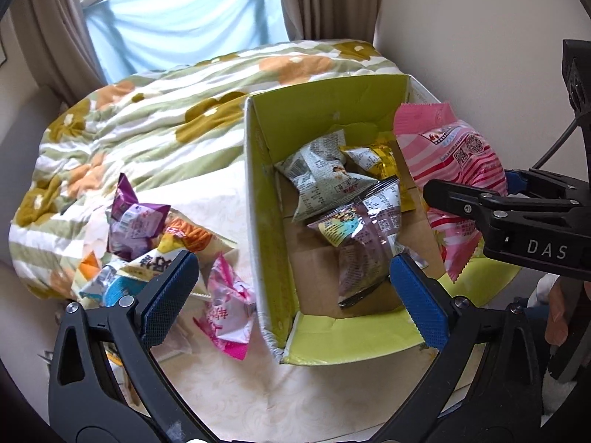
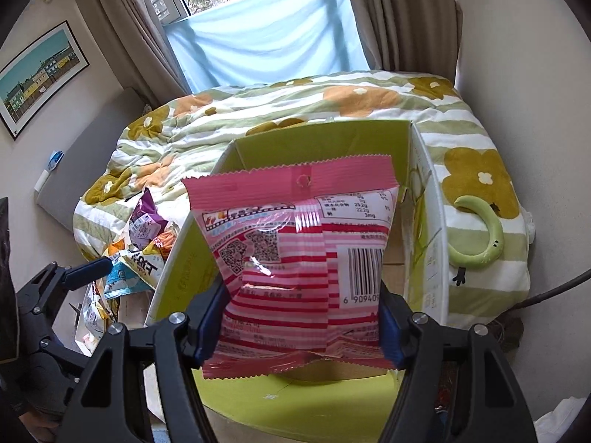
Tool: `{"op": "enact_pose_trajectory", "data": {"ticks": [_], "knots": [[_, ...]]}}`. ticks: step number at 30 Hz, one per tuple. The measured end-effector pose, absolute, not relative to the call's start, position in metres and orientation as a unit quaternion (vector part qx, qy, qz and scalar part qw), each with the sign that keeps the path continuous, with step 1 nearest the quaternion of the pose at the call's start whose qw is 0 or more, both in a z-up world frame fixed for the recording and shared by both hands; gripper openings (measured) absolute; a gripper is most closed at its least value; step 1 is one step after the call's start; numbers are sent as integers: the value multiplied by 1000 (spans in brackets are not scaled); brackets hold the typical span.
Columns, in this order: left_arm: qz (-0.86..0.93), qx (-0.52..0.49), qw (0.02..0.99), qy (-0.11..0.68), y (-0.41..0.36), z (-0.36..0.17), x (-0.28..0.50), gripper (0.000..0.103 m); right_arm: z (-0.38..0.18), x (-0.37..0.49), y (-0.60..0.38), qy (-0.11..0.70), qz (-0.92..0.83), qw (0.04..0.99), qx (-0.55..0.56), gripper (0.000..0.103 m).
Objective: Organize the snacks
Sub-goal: 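Carry both bags into the yellow box and open both tools to release them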
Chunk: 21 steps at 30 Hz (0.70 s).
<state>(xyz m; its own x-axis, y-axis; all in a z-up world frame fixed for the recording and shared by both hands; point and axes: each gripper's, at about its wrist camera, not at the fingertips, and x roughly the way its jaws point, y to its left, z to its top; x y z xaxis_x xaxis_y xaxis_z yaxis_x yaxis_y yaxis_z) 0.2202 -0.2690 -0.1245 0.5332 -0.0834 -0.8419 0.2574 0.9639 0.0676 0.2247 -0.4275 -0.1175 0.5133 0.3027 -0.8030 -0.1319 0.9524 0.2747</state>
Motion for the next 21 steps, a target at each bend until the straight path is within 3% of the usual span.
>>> {"op": "enact_pose_trajectory", "data": {"ticks": [5, 9, 21], "knots": [[-93, 94, 870, 475, -257, -128, 210, 102, -134, 221, -427, 502, 120, 852, 92, 68], [-90, 91, 866, 483, -254, -135, 204, 102, -138, 211, -434, 488, 98, 862, 96, 102], [-86, 67, 875, 472, -244, -123, 192, 102, -125, 187, -437, 457, 91, 882, 73, 102]]}}
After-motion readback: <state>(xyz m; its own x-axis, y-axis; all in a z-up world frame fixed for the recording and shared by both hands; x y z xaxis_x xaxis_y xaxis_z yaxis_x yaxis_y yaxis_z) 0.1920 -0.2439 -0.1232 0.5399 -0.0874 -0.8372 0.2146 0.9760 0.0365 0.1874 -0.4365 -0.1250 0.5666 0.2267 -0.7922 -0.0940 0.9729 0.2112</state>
